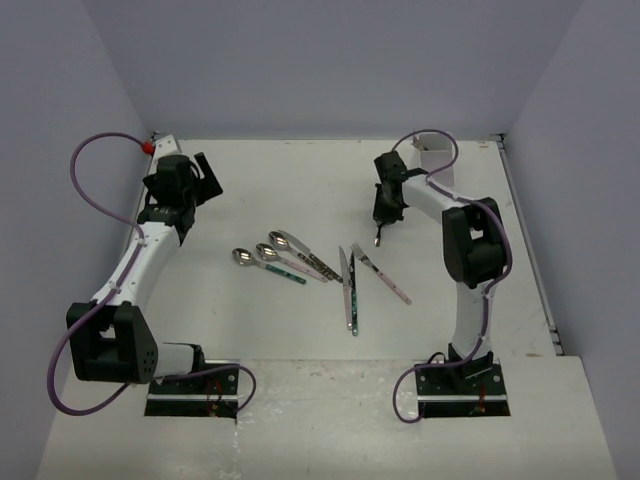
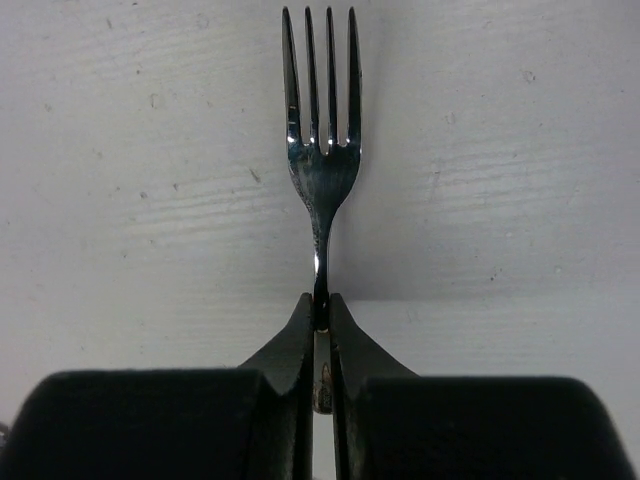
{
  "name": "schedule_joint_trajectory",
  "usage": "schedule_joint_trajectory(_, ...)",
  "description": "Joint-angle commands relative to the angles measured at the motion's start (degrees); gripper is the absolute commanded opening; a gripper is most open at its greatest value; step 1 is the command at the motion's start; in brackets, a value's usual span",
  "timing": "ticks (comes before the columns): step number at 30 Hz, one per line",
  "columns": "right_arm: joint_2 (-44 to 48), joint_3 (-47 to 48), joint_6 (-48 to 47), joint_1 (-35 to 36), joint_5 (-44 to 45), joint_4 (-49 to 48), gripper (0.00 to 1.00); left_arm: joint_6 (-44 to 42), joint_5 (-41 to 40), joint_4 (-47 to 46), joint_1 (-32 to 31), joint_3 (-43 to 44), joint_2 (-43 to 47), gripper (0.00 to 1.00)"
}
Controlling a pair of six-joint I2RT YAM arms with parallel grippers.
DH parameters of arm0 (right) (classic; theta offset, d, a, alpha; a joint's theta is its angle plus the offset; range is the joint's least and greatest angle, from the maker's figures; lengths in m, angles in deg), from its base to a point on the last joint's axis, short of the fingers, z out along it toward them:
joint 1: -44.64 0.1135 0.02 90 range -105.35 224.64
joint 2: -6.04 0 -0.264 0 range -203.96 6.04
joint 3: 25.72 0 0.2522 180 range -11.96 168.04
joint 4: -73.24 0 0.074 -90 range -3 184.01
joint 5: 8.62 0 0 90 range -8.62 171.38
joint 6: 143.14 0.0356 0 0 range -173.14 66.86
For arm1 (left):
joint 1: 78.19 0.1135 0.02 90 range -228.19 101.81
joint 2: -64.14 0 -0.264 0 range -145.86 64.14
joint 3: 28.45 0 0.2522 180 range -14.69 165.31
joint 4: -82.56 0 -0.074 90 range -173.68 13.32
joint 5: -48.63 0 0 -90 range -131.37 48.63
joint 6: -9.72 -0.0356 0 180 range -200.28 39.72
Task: Sort the eating utensils into containers
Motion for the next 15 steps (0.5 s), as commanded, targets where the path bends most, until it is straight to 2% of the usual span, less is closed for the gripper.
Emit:
schedule_joint_trajectory(1,9.06,-4.64,-9.69,0.42,0.2,-13.22,0.0,-0.93,-1.07,-0.07,-0.27,-0.01,0.02,1.0)
schedule_joint_trajectory(5,22.66,-12.64,-23.92,0.25,-7.6,-27.41,0.0,-1.2,-1.15,0.19,-0.27,-0.01,0.81,1.0)
schedule_joint_trajectory(7,26.38,-16.51,-33.32,-0.37,-9.46,-33.98,0.0,-1.37,-1.07,0.1,-0.27,-0.27,1.69,1.0)
schedule_joint_trajectory(9,30.78,-19.4,-38.6,-2.82,-12.79,-38.92,0.0,-1.55,-0.72,-0.16,-0.27,-0.53,2.57,1.0)
schedule_joint_trajectory(13,33.34,-19.69,-39.25,-11.69,-26.58,-49.28,0.0,-1.9,-0.1,-0.42,-0.27,-0.71,3.27,1.0)
schedule_joint_trajectory(15,31.42,-17.06,-40.04,-15.39,-28.63,-50.98,0.0,-1.64,-0.01,-0.43,-0.27,-0.54,3.1,1.0)
